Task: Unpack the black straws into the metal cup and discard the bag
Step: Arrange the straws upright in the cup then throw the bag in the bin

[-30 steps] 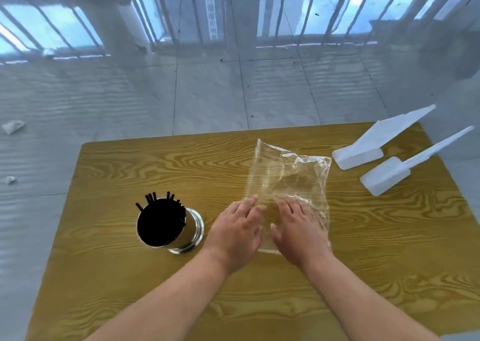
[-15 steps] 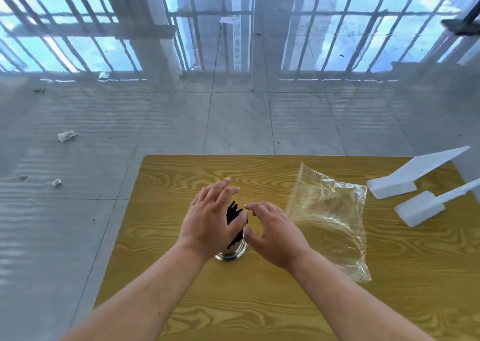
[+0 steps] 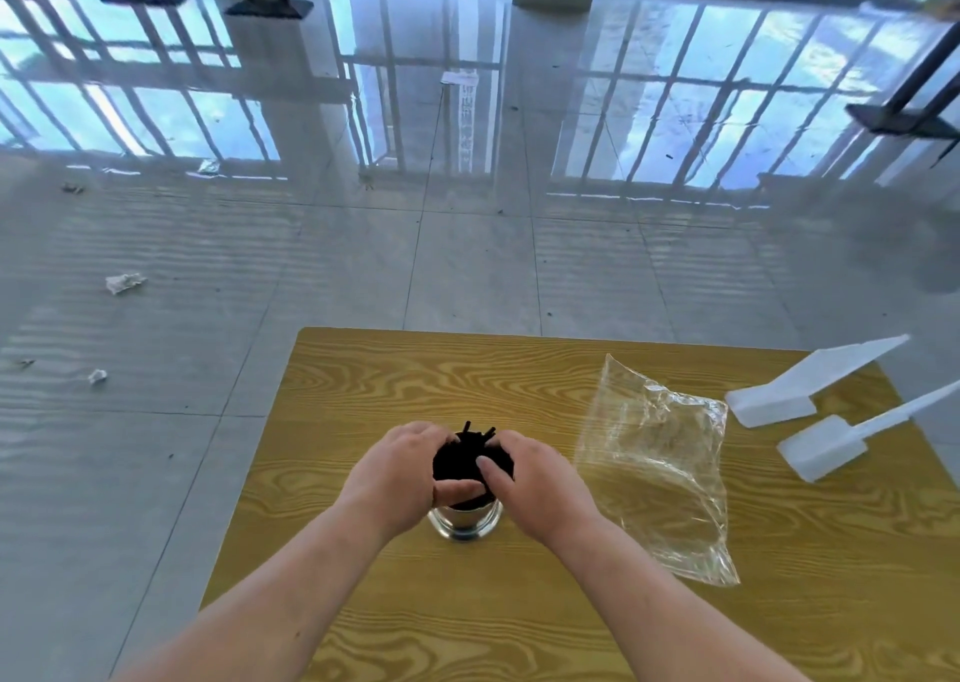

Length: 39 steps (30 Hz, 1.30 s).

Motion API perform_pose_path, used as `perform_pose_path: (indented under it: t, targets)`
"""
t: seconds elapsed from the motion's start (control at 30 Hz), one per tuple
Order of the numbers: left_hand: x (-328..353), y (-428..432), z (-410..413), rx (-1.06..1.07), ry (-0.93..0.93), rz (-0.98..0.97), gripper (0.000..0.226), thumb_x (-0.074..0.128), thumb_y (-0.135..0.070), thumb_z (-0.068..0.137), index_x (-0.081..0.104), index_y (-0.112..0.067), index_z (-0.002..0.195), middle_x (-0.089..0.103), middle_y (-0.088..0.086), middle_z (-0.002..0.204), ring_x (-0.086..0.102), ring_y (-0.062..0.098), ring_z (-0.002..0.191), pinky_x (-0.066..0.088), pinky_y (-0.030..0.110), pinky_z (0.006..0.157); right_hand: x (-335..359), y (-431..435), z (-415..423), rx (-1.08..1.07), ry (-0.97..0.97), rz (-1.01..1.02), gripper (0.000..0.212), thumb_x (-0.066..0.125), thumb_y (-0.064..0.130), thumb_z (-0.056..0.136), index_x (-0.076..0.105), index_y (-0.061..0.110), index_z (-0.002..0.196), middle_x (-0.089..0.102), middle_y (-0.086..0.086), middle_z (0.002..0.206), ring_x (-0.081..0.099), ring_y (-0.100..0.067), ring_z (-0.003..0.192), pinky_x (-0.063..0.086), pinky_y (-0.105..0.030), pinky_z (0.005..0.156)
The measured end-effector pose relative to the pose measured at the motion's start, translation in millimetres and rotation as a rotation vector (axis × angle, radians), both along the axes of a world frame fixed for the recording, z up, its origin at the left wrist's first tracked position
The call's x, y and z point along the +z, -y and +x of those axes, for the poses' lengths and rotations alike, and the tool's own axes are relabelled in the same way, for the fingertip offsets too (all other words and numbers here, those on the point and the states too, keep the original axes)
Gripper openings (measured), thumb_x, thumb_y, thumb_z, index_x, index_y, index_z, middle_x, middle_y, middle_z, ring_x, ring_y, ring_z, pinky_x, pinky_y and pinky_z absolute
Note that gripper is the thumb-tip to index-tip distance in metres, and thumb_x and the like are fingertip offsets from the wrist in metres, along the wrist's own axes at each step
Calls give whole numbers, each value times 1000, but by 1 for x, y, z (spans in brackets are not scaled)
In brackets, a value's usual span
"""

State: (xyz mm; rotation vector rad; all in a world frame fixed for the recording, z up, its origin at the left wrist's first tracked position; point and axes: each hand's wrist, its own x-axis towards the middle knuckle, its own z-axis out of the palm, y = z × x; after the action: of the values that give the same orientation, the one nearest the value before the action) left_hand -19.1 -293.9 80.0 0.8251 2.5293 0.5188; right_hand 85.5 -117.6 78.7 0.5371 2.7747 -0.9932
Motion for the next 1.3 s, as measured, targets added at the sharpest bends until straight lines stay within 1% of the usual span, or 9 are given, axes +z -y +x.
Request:
perform_pose_path:
  t: [0.1,0.17,0.33,0.53,0.77,1.07,1.13,1.23,1.3]
  targets:
    - [4,-1,5,-6,-77,-5,33,73,-50,92,65,-31,119,64,-16,120,62,8,107,46,19,84,7,5,-4,13,-27,3,21,55,46,103,67,31,112,73,13,99,68,-12,87,60,-37,74]
    - [8,-3,8,14,-60,8,22,72,-41,93,65,-32,112,66,-15,113,62,7,95,42,17,74,11,9,-5,34,-42,-12,19,57,45,101,69,33,111,74,14,96,69,-11,86,60,-37,73]
    - [14,-11,12,23,17,11,29,71,-35,91,62,-37,119,70,-15,109,66,8,98,50,21,81,18,18,-5,63,-56,-51,23,58,50,99,67,36,114,72,15,93,68,-8,82,59,-35,70]
    - [10,-19,8,18,-31,-27,2,64,-30,95,62,-31,96,68,-14,93,64,10,86,49,24,72,21,12,1,62,-56,-66,23,55,44,98,68,37,116,71,15,100,67,-10,90,61,-40,80]
    - [20,-18,3,25,-66,20,4,66,-31,94,70,-30,94,70,-15,93,65,10,85,51,25,72,16,-2,10,26,-51,-45,36,56,53,99,61,42,132,67,18,110,65,-7,97,60,-36,85]
    - [74,-19,-20,-24,-116,48,5,75,-33,90,77,-29,93,75,-12,90,67,9,85,45,23,69,24,-12,-1,-43,-122,-58,23,57,51,101,67,40,119,70,14,86,66,-5,73,59,-28,64]
    - [86,-17,-24,-23,-116,69,5,77,-34,89,78,-29,89,75,-14,85,66,4,80,45,20,65,26,-14,-4,-55,-137,-56,21,58,48,101,67,38,117,70,13,82,67,-5,71,59,-28,62]
    - [102,-13,-28,-13,-118,86,6,79,-35,87,77,-33,83,70,-19,73,61,-4,70,38,16,57,29,-16,-7,-67,-156,-10,22,56,49,101,68,38,116,69,14,79,63,2,67,44,-18,53]
    - [113,-11,-33,7,-121,85,10,80,-37,86,75,-35,78,68,-18,68,60,-4,64,36,17,53,31,-18,-8,-82,-169,-32,20,56,48,102,69,37,113,69,14,78,63,0,65,47,-21,54]
